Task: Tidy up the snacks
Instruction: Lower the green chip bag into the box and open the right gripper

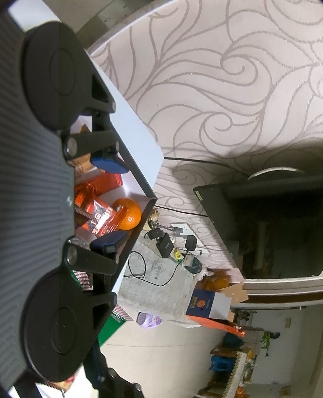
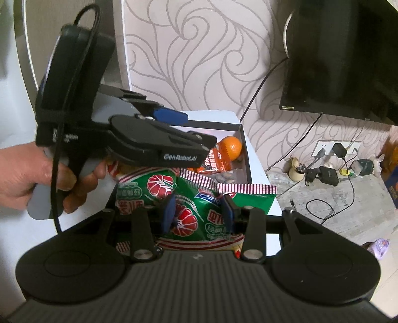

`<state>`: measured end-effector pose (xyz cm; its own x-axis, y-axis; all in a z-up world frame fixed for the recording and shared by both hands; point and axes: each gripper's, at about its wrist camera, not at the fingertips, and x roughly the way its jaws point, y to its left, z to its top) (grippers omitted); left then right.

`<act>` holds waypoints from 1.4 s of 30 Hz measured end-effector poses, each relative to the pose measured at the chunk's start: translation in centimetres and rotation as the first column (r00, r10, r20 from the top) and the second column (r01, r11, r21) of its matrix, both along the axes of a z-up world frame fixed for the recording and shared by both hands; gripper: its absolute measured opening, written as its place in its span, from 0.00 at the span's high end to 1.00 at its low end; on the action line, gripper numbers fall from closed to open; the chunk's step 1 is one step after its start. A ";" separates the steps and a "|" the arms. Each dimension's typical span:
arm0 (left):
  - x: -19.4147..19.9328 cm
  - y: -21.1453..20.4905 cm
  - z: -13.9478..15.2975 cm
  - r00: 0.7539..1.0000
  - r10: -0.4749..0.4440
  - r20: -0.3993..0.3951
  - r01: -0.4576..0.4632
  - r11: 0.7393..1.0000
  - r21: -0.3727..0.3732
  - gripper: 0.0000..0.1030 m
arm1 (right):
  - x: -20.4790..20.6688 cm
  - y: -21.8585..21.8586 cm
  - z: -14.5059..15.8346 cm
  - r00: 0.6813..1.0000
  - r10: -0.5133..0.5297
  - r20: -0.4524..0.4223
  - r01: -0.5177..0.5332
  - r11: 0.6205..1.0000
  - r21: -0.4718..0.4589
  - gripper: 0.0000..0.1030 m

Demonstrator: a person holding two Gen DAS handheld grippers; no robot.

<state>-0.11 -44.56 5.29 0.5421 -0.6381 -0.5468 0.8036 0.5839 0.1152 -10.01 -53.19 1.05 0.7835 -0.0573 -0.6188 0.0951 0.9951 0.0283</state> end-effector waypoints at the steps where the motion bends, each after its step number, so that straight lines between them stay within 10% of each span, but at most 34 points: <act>1: -0.1 0.0 0.1 1.000 0.003 0.000 -0.003 1.000 0.000 0.48 | 0.1 0.1 -0.1 1.000 0.001 -0.002 -0.001 1.000 -0.004 0.54; 22: -2.9 0.0 1.4 0.980 0.190 0.052 -0.192 0.981 0.040 0.37 | 0.3 -0.4 0.0 0.998 0.053 0.028 -0.053 0.999 -0.007 0.43; 42: -7.1 2.6 3.4 0.995 0.103 0.005 -0.103 0.994 0.020 0.37 | -4.8 3.5 3.9 0.994 -0.091 0.056 0.093 0.995 -0.042 0.36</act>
